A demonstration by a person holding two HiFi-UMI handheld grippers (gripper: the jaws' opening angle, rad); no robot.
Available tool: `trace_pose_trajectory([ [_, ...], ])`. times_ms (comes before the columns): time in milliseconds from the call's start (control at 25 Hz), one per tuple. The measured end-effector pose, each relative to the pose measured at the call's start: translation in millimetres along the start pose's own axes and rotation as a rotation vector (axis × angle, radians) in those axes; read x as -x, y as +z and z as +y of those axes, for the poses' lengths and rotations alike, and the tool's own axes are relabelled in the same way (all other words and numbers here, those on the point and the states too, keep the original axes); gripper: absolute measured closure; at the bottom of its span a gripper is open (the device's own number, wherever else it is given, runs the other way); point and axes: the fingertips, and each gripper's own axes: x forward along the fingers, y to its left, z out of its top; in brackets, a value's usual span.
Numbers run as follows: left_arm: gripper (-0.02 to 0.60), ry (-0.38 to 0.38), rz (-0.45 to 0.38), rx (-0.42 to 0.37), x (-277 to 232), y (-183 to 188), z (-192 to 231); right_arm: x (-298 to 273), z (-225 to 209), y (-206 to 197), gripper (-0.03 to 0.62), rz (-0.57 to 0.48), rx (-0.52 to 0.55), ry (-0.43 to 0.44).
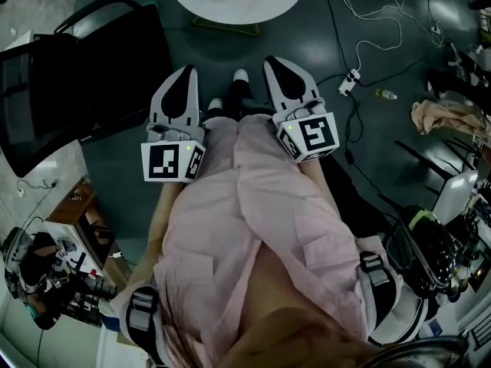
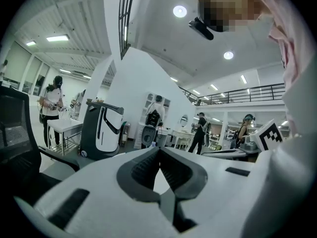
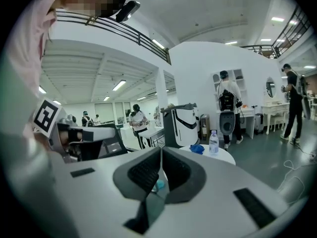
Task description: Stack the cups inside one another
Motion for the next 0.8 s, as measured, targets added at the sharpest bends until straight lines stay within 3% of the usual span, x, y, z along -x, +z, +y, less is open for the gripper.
trace_pose_trajectory([
  [520, 0.566, 0.097, -0.016, -0.06, -40, 15, -7, -32, -40, 16, 0.562, -0.018, 0.009, 0.107],
  [800, 0.566, 0.165, -0.035, -0.033, -57, 15, 2, -50, -58, 18, 0.562, -0.01, 0.036, 0.149],
])
